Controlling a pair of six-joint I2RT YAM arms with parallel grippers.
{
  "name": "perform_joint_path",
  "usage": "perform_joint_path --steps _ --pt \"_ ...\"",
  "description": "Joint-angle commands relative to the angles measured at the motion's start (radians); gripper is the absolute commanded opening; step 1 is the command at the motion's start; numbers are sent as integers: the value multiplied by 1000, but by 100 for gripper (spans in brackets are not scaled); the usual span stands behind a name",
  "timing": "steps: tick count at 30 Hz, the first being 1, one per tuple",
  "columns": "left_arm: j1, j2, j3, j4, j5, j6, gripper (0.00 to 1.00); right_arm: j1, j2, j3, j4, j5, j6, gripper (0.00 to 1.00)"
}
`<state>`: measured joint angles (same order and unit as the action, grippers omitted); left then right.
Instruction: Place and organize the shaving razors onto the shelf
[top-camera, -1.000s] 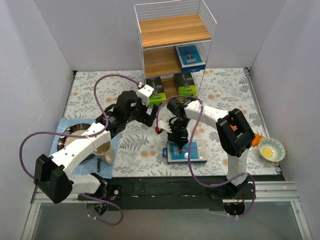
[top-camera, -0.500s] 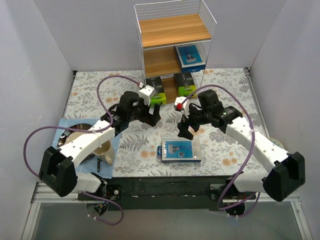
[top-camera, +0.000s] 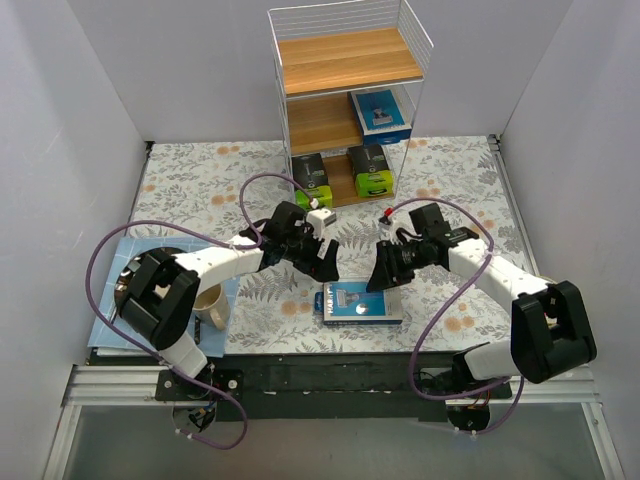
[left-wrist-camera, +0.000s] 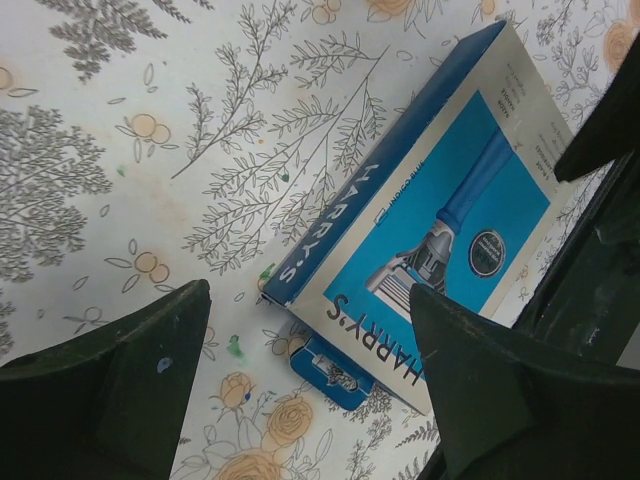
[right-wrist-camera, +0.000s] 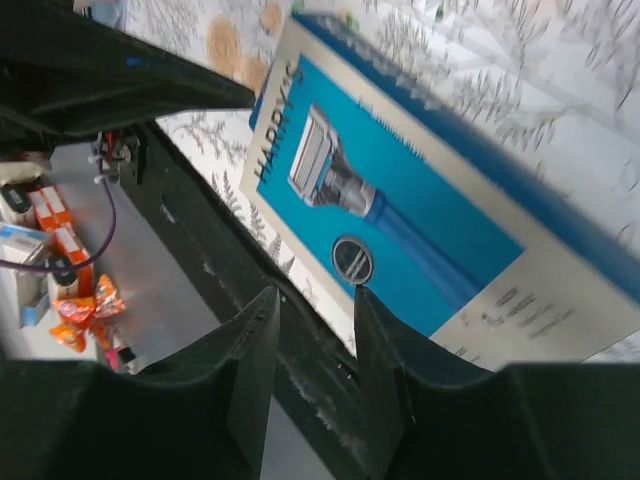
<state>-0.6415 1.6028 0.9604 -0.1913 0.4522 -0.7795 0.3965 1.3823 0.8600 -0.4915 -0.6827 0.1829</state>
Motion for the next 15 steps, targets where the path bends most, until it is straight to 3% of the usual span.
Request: perform_joint_path --steps 1,3,9,10,15 --pt "-30 25 17 47 28 -40 80 5 -65 -84 -33 -69 76 43" --pt "-34 46 12 47 26 -47 80 4 -88 -102 -61 -77 69 44" --pt "-37 59 -15 49 13 -76 79 10 -143 -268 -176 -49 35 69" --pt "-35 52 -31 49 13 -86 79 10 -143 -288 -176 -37 47 78" --pt "-35 10 -84 46 22 -112 79 7 -71 -303 -52 -52 84 95"
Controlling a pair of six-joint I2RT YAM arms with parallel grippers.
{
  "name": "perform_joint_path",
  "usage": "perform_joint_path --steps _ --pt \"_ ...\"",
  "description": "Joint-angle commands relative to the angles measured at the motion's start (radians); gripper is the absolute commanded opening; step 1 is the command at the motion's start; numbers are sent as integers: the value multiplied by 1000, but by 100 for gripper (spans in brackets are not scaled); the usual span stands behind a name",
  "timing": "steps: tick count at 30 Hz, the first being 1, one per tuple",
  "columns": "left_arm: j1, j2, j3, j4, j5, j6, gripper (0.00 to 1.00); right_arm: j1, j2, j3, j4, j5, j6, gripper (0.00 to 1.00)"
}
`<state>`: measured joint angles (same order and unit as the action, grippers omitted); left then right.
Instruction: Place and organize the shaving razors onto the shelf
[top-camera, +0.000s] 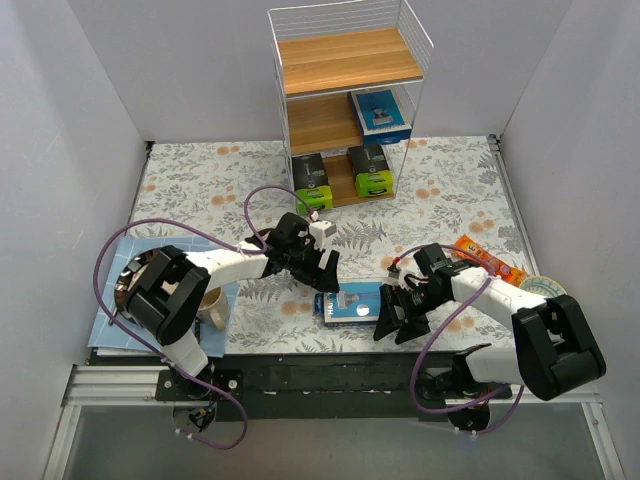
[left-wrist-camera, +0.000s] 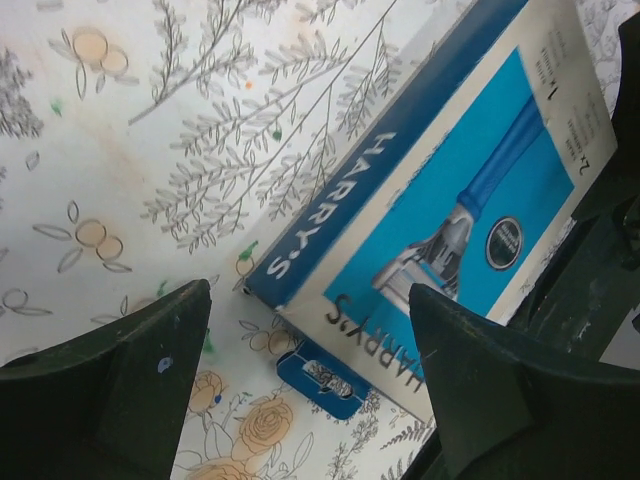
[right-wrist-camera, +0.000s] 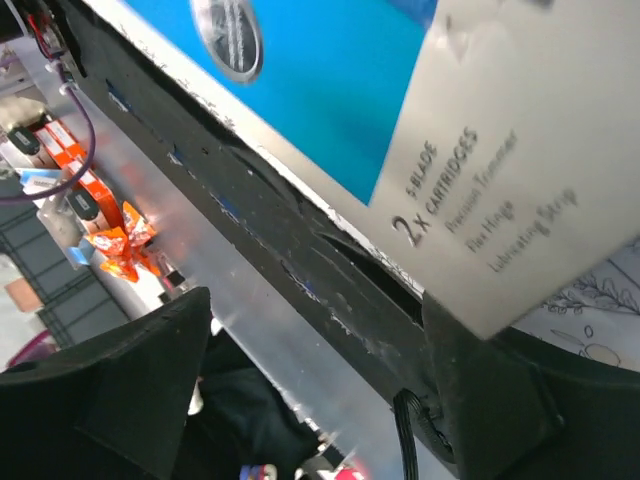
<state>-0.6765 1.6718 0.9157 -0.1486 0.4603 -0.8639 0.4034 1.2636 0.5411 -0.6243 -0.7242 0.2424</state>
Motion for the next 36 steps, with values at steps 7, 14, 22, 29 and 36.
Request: perform_joint_path --steps 7,14,22,29,36 --pt "-1 -151 -127 4 71 -55 80 -34 178 183 293 6 99 98" --pt "23 -250 -170 -97 -89 -167 82 -98 293 313 247 45 40 98" --pt "117 -374 -371 35 122 -394 75 -118 244 257 242 75 26 99" --pt "117 -310 -419 179 202 -443 69 -118 232 260 245 80 23 99" --pt "88 -235 -459 345 253 -471 64 -121 246 244 270 72 44 99"
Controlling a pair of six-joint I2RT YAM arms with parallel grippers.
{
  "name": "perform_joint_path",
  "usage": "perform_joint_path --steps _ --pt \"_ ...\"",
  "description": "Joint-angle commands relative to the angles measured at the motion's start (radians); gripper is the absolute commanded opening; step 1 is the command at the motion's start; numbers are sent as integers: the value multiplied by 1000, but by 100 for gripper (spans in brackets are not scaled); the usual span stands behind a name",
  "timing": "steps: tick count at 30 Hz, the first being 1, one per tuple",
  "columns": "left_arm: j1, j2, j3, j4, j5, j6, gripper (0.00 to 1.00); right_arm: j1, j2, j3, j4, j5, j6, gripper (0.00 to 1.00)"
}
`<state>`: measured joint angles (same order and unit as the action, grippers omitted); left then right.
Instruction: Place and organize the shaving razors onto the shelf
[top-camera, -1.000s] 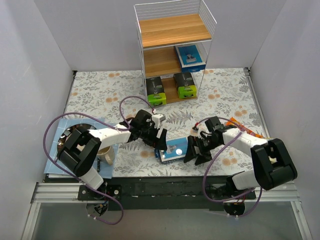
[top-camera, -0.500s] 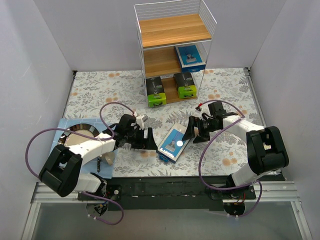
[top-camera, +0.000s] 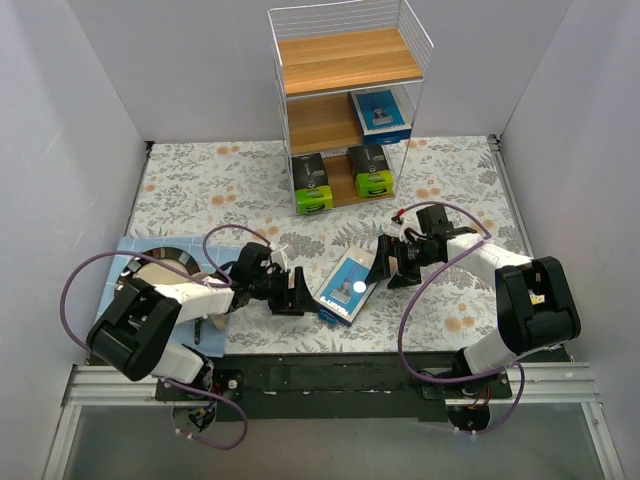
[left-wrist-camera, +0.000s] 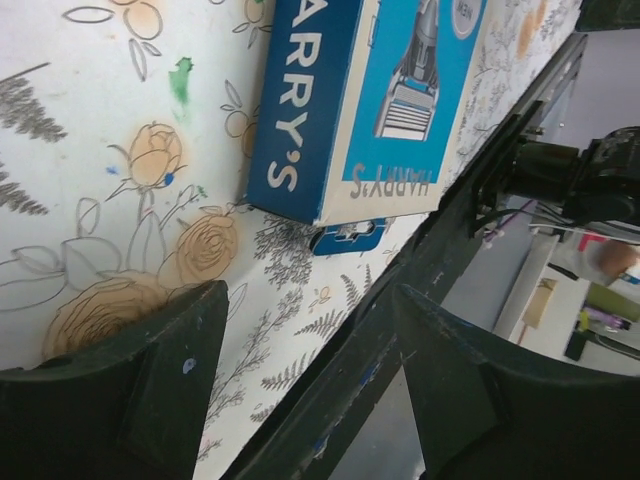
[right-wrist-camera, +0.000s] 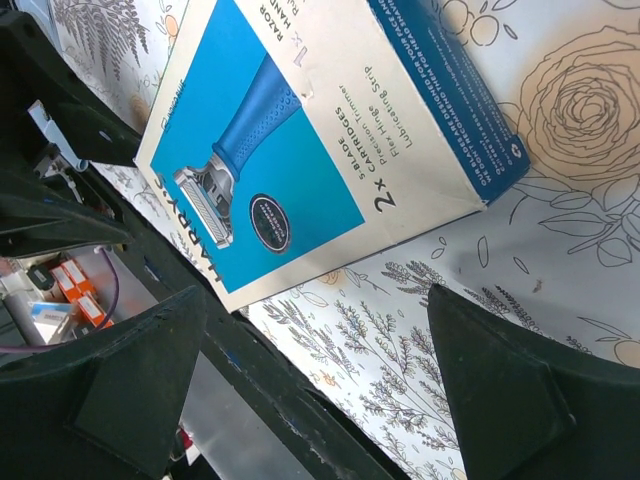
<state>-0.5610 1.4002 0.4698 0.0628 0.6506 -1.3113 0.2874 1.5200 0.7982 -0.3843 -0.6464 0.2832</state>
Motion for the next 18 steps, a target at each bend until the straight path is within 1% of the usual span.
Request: perform_joint_path --steps 1,5,9,11,14,15,17,18 --pt "-34 46 -11 153 67 -23 64 -7 -12 -17 32 -6 5 98" --pt "-71 109 18 172 52 -16 62 -17 -14 -19 38 -7 22 99" --pt "-86 201 49 204 67 -8 51 -24 -11 -17 42 -10 33 99" --pt "-92 220 58 204 61 -8 50 -31 -11 -21 44 -10 39 99" --pt "-93 256 72 218 64 -8 40 -39 -6 -30 54 -12 51 99" --pt "-93 273 75 233 69 -8 30 -40 -4 -33 56 -12 56 99" --pt "-93 284 82 241 87 -8 23 -44 -1 -36 61 -12 57 99" --pt "-94 289 85 244 96 -6 22 -44 2 -37 62 -12 60 99"
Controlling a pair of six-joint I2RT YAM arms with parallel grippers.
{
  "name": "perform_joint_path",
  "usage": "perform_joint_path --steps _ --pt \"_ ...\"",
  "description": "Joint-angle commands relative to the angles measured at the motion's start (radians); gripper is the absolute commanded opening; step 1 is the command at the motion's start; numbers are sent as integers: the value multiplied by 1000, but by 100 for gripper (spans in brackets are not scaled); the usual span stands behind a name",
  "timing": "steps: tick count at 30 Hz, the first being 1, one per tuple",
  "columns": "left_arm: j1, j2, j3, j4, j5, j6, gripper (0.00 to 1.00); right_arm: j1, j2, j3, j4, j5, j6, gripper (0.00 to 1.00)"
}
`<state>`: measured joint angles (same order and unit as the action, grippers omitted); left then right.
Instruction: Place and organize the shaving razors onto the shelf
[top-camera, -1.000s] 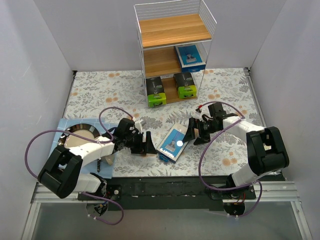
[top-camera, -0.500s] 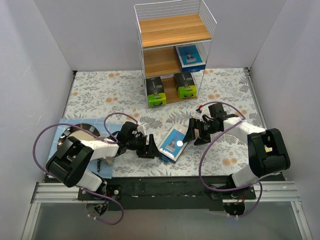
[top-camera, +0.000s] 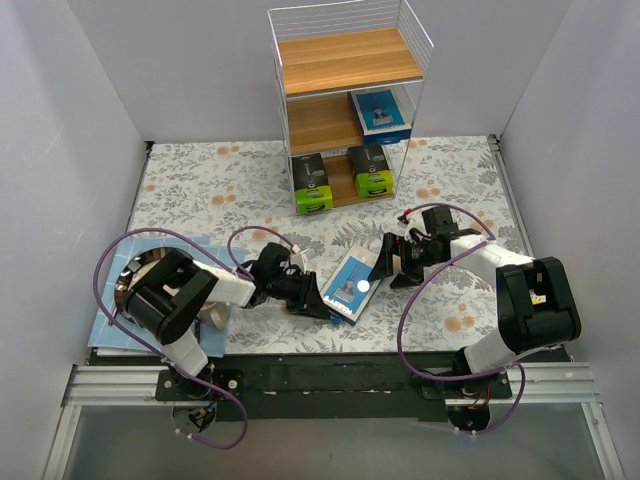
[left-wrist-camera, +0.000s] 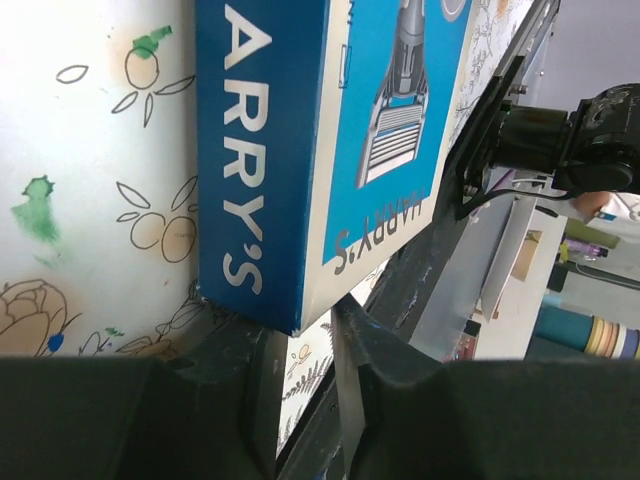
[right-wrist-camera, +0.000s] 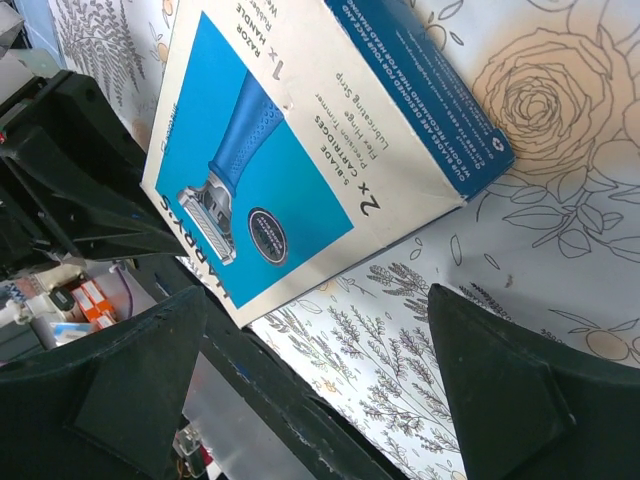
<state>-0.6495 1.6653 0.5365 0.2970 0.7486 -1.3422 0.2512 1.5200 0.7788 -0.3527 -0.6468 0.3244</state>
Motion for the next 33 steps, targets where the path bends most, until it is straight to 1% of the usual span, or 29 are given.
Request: perform_joint_path --steps 1,3,6,7,8,11,14,16,21,24,25,33 --pt "-4 24 28 8 -3 28 20 -9 3 -19 31 -11 18 99" --pt "-2 21 40 -2 -2 41 18 -12 6 -15 31 -10 18 99" --pt "5 -10 63 -1 15 74 7 -21 11 8 20 -1 4 99" --pt "8 -24 74 -1 38 81 5 -32 12 14 17 2 -7 99" --pt "17 -47 82 -2 52 92 0 -39 14 22 12 4 -15 99" --pt "40 -102 115 -18 132 112 0 -95 14 59 -12 22 -53 99" --pt "51 -148 161 -73 202 161 0 -161 16 88 -46 50 -96 99" --pt "57 -174 178 -131 198 199 0 -202 11 112 -68 61 -116 99" --pt "105 -251 244 -182 207 282 0 -239 -29 126 -94 85 -180 99" --pt "128 -289 263 -122 210 258 0 -242 -52 106 -100 104 -215 99" --pt "132 -303 272 -111 215 239 0 -275 -55 102 -106 110 -225 99" --pt "136 -352 373 -33 218 222 0 -320 -55 112 -126 136 -289 99"
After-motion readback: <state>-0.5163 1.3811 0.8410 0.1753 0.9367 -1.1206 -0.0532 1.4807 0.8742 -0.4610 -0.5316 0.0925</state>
